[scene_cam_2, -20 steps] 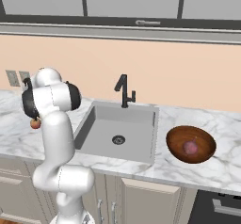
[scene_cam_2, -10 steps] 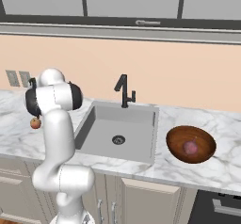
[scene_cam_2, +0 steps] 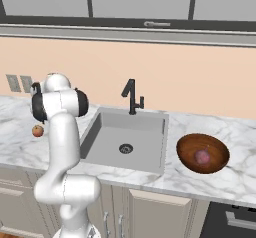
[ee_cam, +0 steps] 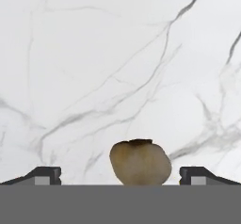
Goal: There is a mixed pile of frozen fruits and vegetables on the counter. Locate all the frozen vegetables and place the items in a bowl on the counter. Take all the frozen fruits and defrost them in a running sink.
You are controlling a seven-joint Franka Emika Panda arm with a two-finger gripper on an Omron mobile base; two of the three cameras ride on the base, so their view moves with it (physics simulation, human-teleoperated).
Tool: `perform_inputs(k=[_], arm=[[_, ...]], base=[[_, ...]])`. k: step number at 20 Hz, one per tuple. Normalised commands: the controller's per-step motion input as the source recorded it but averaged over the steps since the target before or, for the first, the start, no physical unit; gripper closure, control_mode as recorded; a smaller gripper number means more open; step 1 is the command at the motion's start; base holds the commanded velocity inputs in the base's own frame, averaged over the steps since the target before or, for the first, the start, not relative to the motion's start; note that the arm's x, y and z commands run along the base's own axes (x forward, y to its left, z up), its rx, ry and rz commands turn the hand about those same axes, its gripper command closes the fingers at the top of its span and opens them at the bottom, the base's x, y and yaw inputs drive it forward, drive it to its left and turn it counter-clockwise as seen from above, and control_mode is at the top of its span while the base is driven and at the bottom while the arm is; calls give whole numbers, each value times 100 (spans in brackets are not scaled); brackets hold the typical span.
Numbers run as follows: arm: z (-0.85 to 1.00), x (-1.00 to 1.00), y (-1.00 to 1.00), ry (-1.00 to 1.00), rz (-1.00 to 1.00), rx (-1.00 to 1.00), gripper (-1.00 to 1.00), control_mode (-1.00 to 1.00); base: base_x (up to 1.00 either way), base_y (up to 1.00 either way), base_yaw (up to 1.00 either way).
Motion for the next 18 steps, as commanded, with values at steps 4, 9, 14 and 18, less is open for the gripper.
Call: perform_inputs(k=[4, 9, 14, 18], arm=[[-8, 14, 11, 5, 0, -1, -100, -100], [-13, -3, -12, 8, 0, 1, -100, -100], [-9, -15, -20, 6, 0, 1, -100, -100], [-13, -15, 0, 8, 0, 0, -100, -100]], base=[[0, 0, 0], [0, 0, 0], [0, 0, 0], [0, 0, 0]])
